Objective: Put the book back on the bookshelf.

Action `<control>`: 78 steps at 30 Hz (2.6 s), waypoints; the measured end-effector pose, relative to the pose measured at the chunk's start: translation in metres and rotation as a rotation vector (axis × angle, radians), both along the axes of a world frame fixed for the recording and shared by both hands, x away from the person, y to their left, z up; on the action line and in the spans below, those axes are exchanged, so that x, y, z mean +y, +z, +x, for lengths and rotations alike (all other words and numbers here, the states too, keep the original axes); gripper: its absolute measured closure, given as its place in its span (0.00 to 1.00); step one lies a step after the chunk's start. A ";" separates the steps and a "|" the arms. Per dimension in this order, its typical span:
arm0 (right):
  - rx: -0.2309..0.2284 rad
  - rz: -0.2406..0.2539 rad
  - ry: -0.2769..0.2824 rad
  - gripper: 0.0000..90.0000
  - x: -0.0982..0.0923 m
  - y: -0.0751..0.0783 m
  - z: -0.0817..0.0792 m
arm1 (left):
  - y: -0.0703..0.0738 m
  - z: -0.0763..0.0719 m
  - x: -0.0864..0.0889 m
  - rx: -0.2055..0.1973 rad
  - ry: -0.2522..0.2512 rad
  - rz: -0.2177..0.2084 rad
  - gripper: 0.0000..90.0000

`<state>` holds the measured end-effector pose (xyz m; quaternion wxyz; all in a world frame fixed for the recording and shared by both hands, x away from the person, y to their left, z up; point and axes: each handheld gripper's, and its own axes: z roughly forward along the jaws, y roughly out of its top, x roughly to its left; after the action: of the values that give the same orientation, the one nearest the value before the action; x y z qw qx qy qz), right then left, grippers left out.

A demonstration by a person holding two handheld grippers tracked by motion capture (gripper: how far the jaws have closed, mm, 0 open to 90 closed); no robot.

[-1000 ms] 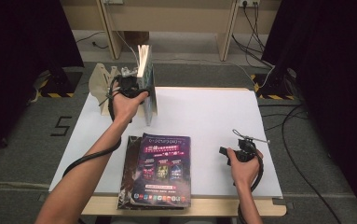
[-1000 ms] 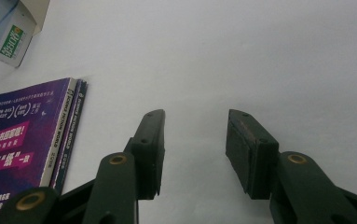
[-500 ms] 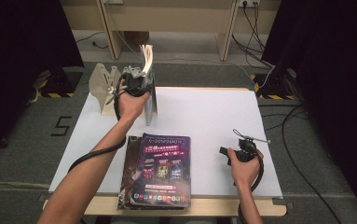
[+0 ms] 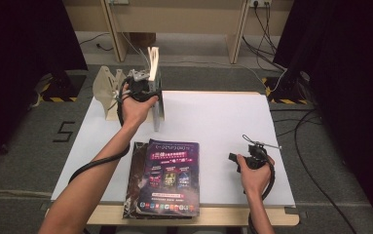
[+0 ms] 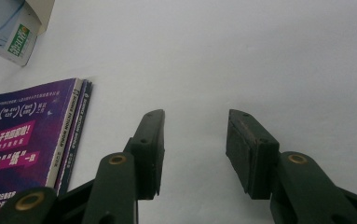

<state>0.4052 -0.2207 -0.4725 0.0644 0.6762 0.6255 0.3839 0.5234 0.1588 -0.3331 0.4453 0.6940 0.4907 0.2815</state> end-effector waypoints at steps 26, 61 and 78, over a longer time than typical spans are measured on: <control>-0.008 -0.012 0.021 0.63 0.007 0.011 0.000 | -0.018 -0.022 0.017 0.103 -0.028 -0.051 0.46; 0.026 -0.041 0.211 0.62 0.085 0.016 0.007 | -0.134 -0.106 0.054 0.431 -0.138 -0.191 0.48; 0.094 -0.062 0.302 0.60 0.123 0.004 0.011 | -0.143 -0.119 0.045 0.449 -0.160 -0.187 0.55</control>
<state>0.4158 -0.0981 -0.4687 -0.0024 0.5894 0.7338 0.3377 0.4049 0.2042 -0.4764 0.4083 0.7316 0.5447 0.0373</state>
